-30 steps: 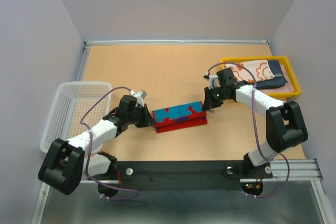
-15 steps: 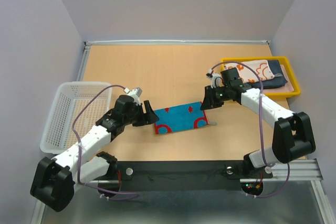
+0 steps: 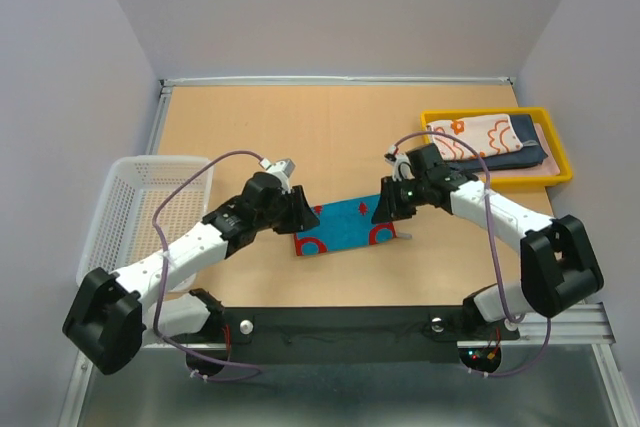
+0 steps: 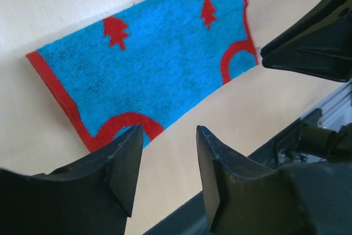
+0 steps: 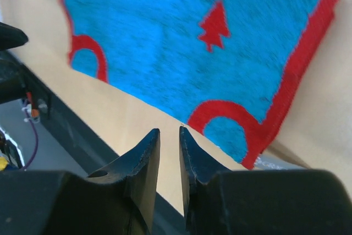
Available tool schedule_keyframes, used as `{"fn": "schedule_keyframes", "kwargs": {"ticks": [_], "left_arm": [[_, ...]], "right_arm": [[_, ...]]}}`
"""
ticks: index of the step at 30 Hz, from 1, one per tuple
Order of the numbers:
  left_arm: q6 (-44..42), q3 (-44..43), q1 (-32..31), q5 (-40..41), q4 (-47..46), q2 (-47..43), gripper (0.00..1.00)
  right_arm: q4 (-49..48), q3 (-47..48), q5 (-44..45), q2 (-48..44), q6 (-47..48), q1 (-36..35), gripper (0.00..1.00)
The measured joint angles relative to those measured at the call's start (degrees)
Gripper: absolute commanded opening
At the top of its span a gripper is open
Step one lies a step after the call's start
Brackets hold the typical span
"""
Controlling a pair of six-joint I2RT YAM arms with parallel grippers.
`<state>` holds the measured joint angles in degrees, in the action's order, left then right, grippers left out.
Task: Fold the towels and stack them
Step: Fold the towel
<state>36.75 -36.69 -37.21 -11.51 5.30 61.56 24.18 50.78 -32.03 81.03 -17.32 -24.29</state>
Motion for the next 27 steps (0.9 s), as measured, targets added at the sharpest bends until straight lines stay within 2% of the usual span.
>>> {"fn": "schedule_keyframes", "kwargs": {"ticks": [6, 10, 15, 16, 17, 18, 20, 21, 23, 27], "left_arm": [[1.92, 5.75, -0.55, 0.24, -4.79, 6.56, 0.37], [2.32, 7.52, 0.07, 1.01, -6.03, 11.41, 0.35], [1.81, 6.75, 3.45, -0.63, -9.29, 15.82, 0.34], [1.40, 6.29, 4.04, -0.55, -9.38, 16.35, 0.36], [0.63, 5.31, 4.66, 0.02, -9.14, 17.14, 0.39], [0.11, 4.57, 4.94, 0.55, -8.85, 17.55, 0.48], [-0.92, 2.91, 5.27, 2.08, -7.72, 18.05, 0.58], [-1.53, 2.23, 5.42, 2.99, -7.19, 18.01, 0.67], [-1.84, 1.33, 5.33, 4.74, -5.79, 17.05, 0.75], [-1.27, 1.29, 3.85, 7.80, -1.95, 10.62, 0.75]], "right_arm": [[-3.45, -7.82, 6.12, 3.19, -3.52, -0.02, 0.26], [-4.94, -10.03, 10.12, 4.90, -5.49, 0.07, 0.27], [-5.79, -10.16, 15.87, 2.49, -7.10, -0.15, 0.30], [-5.77, -10.19, 17.18, 1.73, -7.17, -0.13, 0.32], [-5.77, -10.27, 19.32, 0.09, -7.39, -0.13, 0.39], [-5.75, -10.29, 20.74, -1.03, -7.52, -0.13, 0.42], [-5.73, -10.29, 22.69, -4.07, -7.91, -0.02, 0.48], [-5.77, -10.29, 23.30, -5.40, -8.04, 0.02, 0.49], [-5.79, -10.29, 23.67, -7.21, -8.68, 0.07, 0.50], [-5.84, -10.36, 23.17, -7.72, -10.75, 0.07, 0.50]]}}
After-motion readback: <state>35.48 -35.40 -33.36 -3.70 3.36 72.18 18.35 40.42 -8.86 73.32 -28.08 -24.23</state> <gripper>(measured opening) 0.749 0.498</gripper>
